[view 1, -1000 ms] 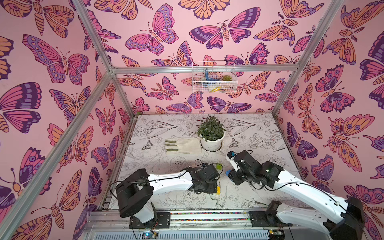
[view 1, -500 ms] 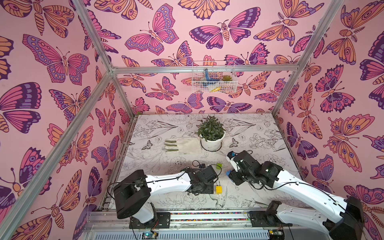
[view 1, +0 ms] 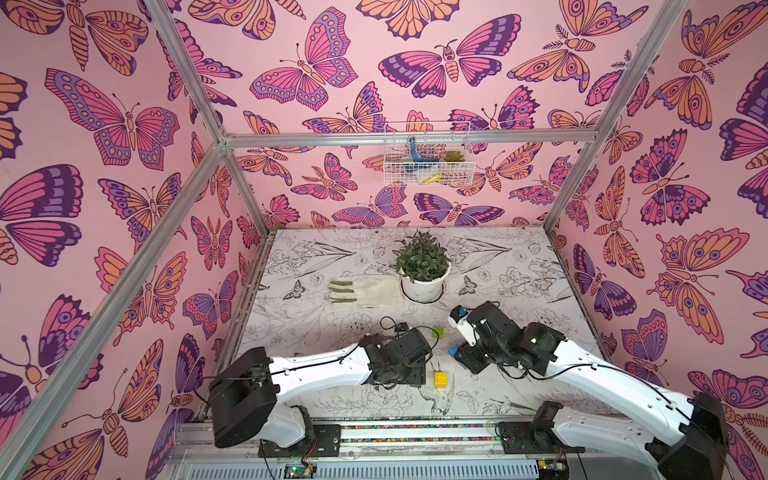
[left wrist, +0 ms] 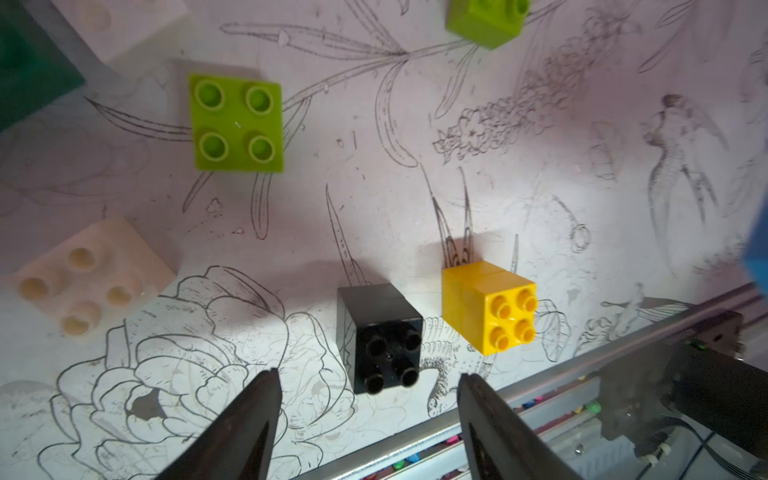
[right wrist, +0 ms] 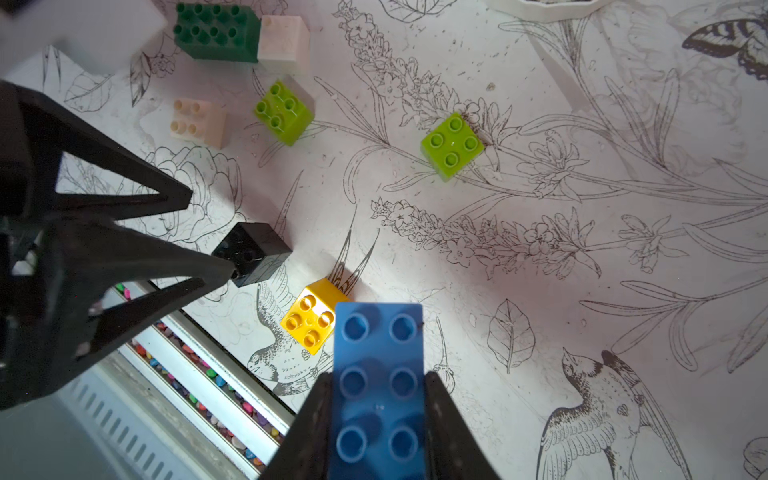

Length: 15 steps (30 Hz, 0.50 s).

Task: Assemble a giraffe with lego
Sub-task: Adjust the lego brick at the center of the board.

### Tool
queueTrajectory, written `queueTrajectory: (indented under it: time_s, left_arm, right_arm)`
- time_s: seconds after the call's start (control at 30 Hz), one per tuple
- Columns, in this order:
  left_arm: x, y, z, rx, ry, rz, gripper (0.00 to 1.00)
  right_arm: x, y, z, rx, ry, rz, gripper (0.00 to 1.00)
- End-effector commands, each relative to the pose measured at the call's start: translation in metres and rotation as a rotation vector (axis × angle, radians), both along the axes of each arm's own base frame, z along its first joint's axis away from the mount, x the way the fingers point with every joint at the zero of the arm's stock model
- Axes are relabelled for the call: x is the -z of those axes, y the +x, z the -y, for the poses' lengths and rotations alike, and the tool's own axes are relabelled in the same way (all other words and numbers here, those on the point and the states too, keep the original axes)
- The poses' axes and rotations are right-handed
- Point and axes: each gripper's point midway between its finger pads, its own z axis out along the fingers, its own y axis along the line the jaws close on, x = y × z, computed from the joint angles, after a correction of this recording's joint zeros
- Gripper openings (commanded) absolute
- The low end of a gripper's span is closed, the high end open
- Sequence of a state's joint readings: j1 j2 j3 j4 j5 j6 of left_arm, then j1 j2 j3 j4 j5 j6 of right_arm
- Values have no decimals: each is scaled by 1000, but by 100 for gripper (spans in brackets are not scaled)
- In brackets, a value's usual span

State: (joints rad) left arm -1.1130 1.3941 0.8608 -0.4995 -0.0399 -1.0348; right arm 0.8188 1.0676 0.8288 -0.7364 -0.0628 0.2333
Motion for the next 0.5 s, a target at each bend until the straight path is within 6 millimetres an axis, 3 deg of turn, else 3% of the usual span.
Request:
queueTrajectory:
  time_s: [0.0,0.13,0.2,0.47]
  left_arm:
    - [4,-1,-25,-64,27,9,73]
    - [26,-9,-55,-144,71,-42,71]
    - [31,-9,-60,-154,86,-48,70]
    - [53,-5,-49,-186,51,-89,65]
  right_arm:
    - [-8,-3,-14,-83,41,15,16]
    - [-4,-5,-22,-157,-11,35,16]
    - [-6,-4,-26,-172,-3,41,16]
    - [-9,-4,-28,-175,14,51,16]
